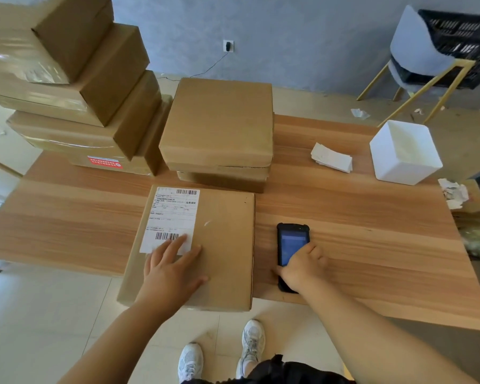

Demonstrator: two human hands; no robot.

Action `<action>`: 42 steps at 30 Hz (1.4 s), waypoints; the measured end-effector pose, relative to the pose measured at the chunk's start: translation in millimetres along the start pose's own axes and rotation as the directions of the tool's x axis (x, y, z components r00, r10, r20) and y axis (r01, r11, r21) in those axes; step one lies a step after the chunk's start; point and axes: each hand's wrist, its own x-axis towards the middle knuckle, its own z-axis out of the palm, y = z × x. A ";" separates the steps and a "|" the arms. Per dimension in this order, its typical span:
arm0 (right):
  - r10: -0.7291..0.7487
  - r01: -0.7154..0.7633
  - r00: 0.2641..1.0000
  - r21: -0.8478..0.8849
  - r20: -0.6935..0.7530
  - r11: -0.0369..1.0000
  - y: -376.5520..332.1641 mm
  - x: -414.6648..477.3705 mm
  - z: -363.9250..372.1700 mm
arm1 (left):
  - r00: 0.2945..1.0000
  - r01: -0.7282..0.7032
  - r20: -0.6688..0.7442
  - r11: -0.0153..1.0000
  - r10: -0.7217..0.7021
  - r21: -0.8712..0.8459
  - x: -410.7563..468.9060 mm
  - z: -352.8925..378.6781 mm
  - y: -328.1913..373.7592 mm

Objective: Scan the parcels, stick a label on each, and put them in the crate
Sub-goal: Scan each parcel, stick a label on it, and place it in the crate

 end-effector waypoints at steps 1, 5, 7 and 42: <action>-0.007 0.007 1.000 0.013 -0.005 1.000 1.2 2.7 0.8 | 1.000 0.007 -0.009 1.000 -0.007 -0.012 -0.8 1.8 2.9; 0.008 -0.012 0.999 0.117 0.037 0.993 15.2 15.1 -6.6 | 0.999 0.045 -0.025 0.999 -0.045 -0.014 -2.2 11.2 16.2; 0.021 -0.027 0.998 0.099 0.061 0.995 26.9 20.5 -11.6 | 0.998 0.058 -0.033 0.998 -0.059 -0.017 -3.3 16.1 22.4; -0.600 0.552 0.797 -0.481 0.063 0.682 -67.6 -130.1 -146.6 | 0.974 0.222 0.056 0.870 -0.220 -0.441 -14.9 -27.1 -47.8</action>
